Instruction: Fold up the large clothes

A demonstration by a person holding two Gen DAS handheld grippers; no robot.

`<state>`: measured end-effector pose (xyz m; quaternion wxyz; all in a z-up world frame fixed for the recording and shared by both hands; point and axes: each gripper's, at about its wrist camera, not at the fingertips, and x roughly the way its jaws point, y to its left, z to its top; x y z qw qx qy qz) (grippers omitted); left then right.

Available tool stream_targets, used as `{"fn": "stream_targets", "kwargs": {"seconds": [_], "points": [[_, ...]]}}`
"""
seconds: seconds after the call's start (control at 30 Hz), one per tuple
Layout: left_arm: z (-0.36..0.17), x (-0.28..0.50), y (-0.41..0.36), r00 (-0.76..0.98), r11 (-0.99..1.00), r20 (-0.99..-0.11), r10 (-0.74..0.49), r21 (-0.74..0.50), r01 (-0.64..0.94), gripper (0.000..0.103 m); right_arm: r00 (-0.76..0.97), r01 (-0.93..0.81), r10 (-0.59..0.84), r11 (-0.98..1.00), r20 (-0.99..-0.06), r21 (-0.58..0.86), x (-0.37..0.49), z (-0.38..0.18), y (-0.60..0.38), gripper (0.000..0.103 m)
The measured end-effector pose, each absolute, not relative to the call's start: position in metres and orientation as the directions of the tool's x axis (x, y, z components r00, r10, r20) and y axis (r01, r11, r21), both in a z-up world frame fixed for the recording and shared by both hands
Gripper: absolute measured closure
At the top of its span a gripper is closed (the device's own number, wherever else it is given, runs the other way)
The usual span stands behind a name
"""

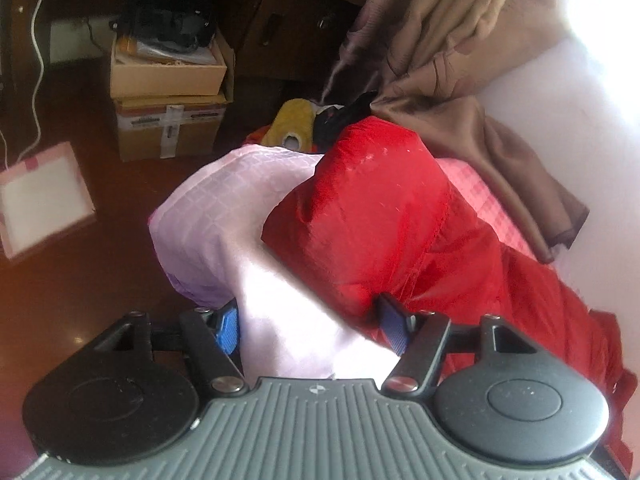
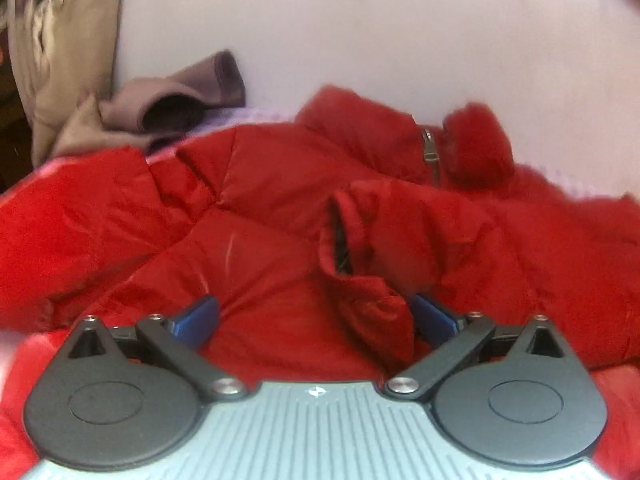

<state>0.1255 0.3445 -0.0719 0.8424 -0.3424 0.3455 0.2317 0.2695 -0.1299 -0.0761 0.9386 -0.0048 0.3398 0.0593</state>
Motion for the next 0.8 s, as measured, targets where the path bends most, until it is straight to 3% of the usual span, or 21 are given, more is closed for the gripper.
{"fn": "stream_targets", "kwargs": {"seconds": [0.2, 0.43, 0.53, 0.8], "points": [[-0.061, 0.121, 0.339, 0.663, 0.726, -0.725, 0.187, -0.352, -0.59, 0.037, 0.809, -0.181, 0.258, 0.964, -0.528, 0.193, 0.227, -0.044, -0.153, 0.0], [-0.065, 0.113, 0.348, 0.699, 0.733, -0.701, 0.139, -0.402, -0.549, 0.042, 0.839, -0.301, 0.355, 0.934, -0.413, 0.192, 0.166, -0.005, -0.183, 0.0], [-0.061, 0.104, 0.354, 0.728, 0.74, -0.674, 0.124, -0.427, -0.52, 0.032, 0.834, -0.338, 0.387, 0.922, -0.393, 0.19, 0.137, 0.001, -0.197, 0.0], [-0.059, 0.121, 0.362, 0.723, 0.764, -0.689, 0.06, -0.434, -0.477, 0.032, 0.819, -0.309, 0.378, 0.925, -0.432, 0.222, 0.09, -0.017, -0.229, 0.0]]}}
